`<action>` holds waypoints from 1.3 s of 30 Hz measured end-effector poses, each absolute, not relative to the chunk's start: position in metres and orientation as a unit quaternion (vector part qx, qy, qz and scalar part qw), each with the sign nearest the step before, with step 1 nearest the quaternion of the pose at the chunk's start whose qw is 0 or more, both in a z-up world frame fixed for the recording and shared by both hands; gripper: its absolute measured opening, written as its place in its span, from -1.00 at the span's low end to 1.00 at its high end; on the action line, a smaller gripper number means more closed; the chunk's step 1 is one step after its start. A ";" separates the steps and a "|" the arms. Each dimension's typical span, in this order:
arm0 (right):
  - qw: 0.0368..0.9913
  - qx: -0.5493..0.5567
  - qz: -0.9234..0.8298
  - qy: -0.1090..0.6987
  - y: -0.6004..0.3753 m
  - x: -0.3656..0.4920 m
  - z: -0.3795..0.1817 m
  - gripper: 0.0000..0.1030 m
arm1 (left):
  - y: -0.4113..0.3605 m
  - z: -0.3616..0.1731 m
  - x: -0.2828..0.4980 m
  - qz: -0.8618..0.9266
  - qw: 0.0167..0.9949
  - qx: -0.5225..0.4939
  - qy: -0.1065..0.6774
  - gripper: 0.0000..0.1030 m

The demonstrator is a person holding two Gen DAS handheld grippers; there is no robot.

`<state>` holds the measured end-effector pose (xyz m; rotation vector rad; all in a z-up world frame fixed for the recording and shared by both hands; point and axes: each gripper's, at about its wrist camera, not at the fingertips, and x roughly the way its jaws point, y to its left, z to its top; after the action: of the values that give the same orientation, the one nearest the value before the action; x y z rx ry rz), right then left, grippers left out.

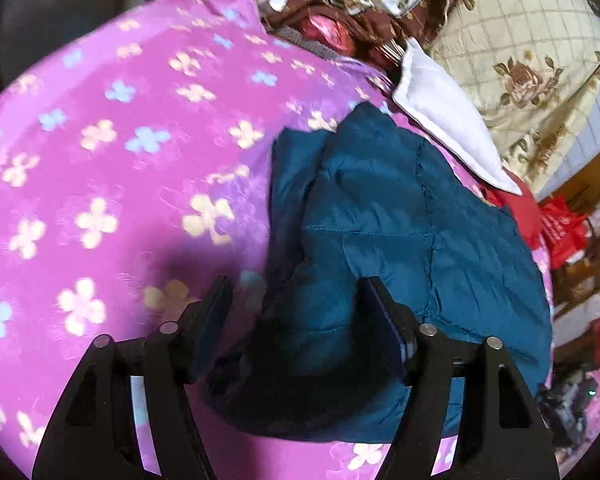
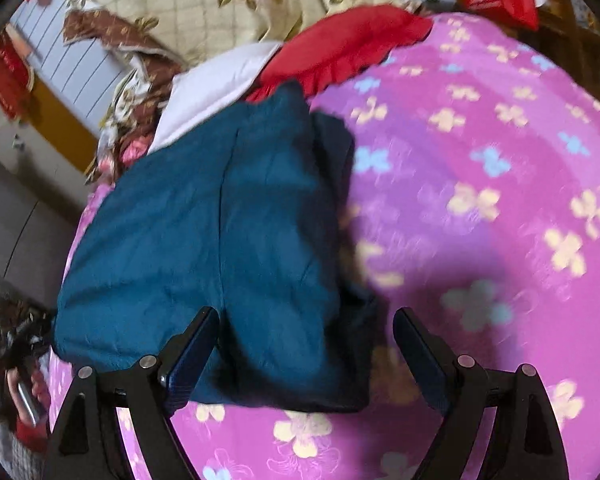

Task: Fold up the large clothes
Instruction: 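Press and smooth the folded jacket bundle with both tools, then open both tools and lift them away from the folded jacket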

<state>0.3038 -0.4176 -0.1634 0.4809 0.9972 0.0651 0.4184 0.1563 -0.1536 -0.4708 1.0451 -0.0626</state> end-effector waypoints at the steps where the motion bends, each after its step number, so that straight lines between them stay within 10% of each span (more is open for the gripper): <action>1: 0.847 0.233 0.039 0.475 -0.414 0.305 -0.168 0.69 | 0.154 -0.155 0.420 -0.037 0.838 -0.219 0.498 0.53; 9: 0.835 0.288 0.069 0.465 -0.416 0.351 -0.188 0.19 | 0.118 -0.181 0.451 -0.097 0.815 -0.236 0.520 0.39; 33: 0.879 0.181 0.017 0.440 -0.412 0.238 -0.127 0.23 | 0.129 -0.118 0.329 0.003 0.878 -0.118 0.464 0.12; 39: 0.902 0.166 0.021 0.398 -0.384 0.152 -0.099 0.24 | 0.090 -0.072 0.221 0.056 0.937 -0.002 0.346 0.46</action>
<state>0.1522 -0.3838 -0.0990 0.3434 0.8224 0.0427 0.2211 0.0904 -0.0718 -0.0034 0.7067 0.1148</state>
